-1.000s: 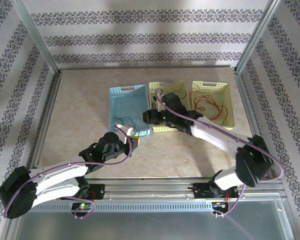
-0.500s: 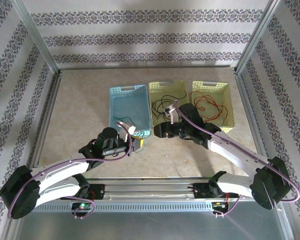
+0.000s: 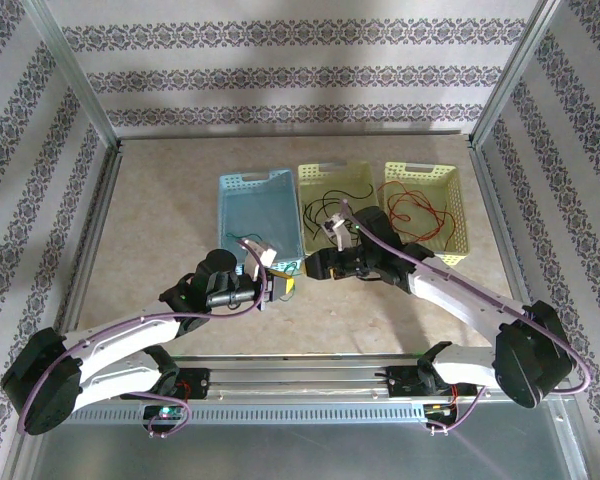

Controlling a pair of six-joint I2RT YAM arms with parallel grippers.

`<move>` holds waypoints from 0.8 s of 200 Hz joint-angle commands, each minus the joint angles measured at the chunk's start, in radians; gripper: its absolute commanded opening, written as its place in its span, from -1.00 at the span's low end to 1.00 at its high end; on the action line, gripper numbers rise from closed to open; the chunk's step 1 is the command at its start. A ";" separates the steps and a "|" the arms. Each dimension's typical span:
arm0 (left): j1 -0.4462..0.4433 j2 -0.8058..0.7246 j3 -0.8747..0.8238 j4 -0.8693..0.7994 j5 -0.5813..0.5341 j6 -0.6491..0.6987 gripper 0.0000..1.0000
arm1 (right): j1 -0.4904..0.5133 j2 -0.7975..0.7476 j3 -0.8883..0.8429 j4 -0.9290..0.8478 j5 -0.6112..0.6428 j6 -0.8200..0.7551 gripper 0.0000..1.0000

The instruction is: Untangle the cables

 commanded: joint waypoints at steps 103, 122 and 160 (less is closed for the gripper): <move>0.011 -0.030 0.024 0.059 0.006 -0.013 -1.00 | -0.014 0.091 0.011 0.067 0.116 0.015 -0.99; 0.012 -0.060 0.003 0.071 -0.027 -0.026 -1.00 | -0.024 0.042 -0.016 0.042 0.240 0.021 -1.00; 0.037 -0.143 -0.081 0.106 -0.094 -0.083 -1.00 | -0.073 -0.096 -0.096 -0.043 0.510 0.096 -1.00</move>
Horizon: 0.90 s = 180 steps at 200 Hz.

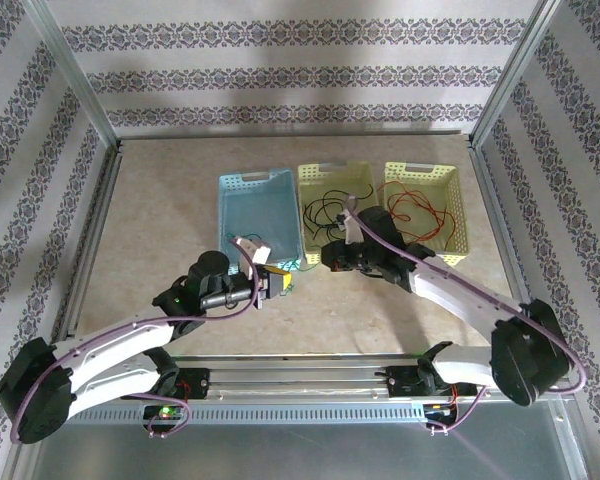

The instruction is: Untangle the cables

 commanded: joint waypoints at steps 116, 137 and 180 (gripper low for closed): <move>0.085 -0.103 -0.116 -0.106 -0.090 -0.010 -1.00 | -0.144 -0.384 -0.161 -0.127 0.474 0.147 -1.00; 0.083 -0.044 -0.099 -0.079 -0.079 0.000 -0.85 | -0.136 -0.370 -0.149 -0.106 0.415 0.123 -1.00; 0.050 0.066 -0.011 -0.102 -0.050 0.076 -0.24 | -0.118 -0.361 -0.138 -0.063 0.283 0.078 -1.00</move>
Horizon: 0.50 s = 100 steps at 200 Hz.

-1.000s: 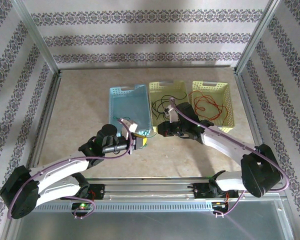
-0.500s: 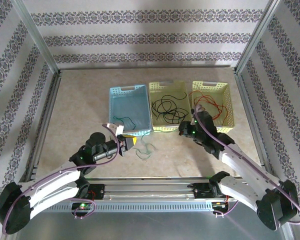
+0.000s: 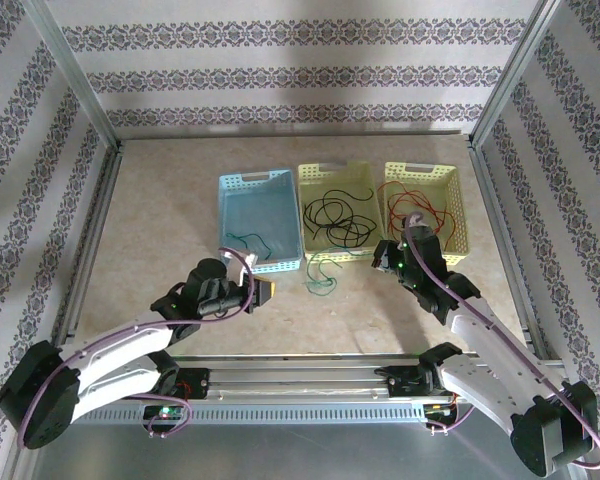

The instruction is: Untangle the cables

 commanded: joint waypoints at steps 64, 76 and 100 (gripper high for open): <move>-0.080 0.286 0.168 0.095 0.097 0.104 -0.01 | 0.030 0.005 0.016 0.057 -0.105 -0.026 -1.00; -0.085 0.332 0.177 0.134 0.090 0.104 0.09 | 0.032 0.003 0.019 0.055 -0.102 -0.028 -1.00; -0.085 0.426 0.198 0.234 0.093 0.082 0.17 | 0.032 -0.007 0.019 0.044 -0.089 -0.029 -1.00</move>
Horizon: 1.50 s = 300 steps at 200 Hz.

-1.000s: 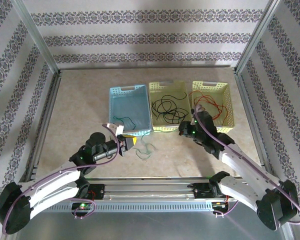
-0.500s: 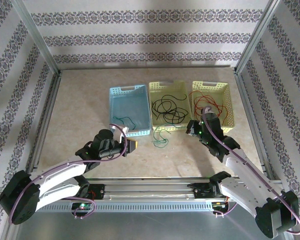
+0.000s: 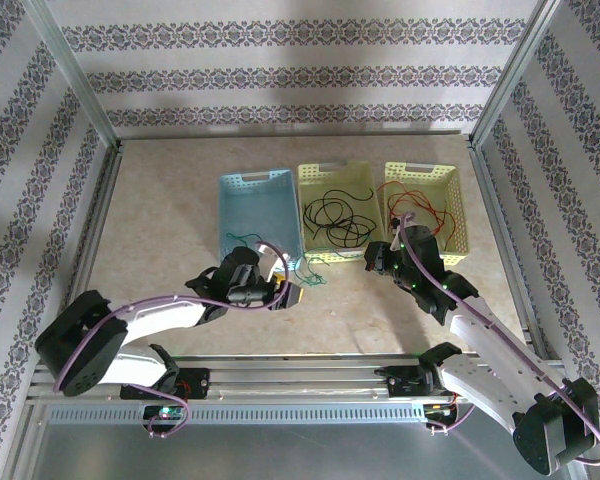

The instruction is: Untangle the cables

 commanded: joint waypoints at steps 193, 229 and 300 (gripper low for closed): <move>-0.118 0.084 0.084 0.138 -0.116 0.075 0.19 | -0.071 -0.142 0.078 -0.096 -0.099 0.023 -1.00; -0.118 -0.116 0.021 0.021 -0.165 0.082 0.27 | -0.092 -0.147 0.113 -0.073 -0.202 0.022 -1.00; -0.116 -0.291 -0.003 -0.016 -0.276 0.090 0.48 | -0.097 -0.117 0.167 0.050 -0.261 0.157 -1.00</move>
